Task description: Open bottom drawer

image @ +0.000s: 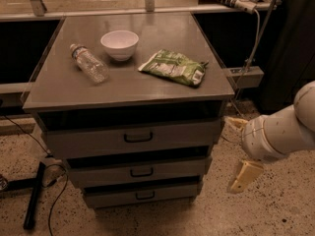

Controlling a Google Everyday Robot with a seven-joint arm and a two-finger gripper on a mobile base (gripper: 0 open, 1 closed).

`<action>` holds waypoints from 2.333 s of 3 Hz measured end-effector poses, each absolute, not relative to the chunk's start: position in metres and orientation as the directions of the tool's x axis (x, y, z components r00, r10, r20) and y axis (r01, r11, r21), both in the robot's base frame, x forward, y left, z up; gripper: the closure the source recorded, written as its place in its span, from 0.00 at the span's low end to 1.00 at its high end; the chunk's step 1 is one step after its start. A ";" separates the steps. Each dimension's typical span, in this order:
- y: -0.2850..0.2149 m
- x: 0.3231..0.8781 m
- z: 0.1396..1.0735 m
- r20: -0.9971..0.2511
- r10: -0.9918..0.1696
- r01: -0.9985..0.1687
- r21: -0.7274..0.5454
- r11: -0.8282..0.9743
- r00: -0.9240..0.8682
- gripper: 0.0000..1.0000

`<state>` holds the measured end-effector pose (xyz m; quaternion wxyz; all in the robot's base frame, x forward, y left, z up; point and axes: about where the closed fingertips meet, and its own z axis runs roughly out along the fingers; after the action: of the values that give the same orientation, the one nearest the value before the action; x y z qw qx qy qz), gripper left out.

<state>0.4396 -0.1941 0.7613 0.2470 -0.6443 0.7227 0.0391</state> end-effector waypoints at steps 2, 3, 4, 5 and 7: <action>-0.192 0.443 0.664 -0.426 -0.898 -0.969 -0.154 0.195 -0.113 0.00; -0.190 0.442 0.598 -0.428 -0.899 -0.977 -0.131 0.168 -0.097 0.00; -0.188 0.441 0.544 -0.472 -0.879 -0.982 -0.129 0.138 -0.062 0.00; -0.177 0.444 0.487 -0.545 -0.838 -0.991 -0.090 0.098 -0.033 0.00; -0.184 0.471 0.436 -0.498 -0.867 -0.986 -0.151 0.064 0.020 0.00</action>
Offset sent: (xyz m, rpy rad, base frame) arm 0.0096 -0.0011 -0.1866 0.0590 0.1852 -0.0521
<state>0.4707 -0.1838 0.4356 0.2397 -0.6728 0.6887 0.1244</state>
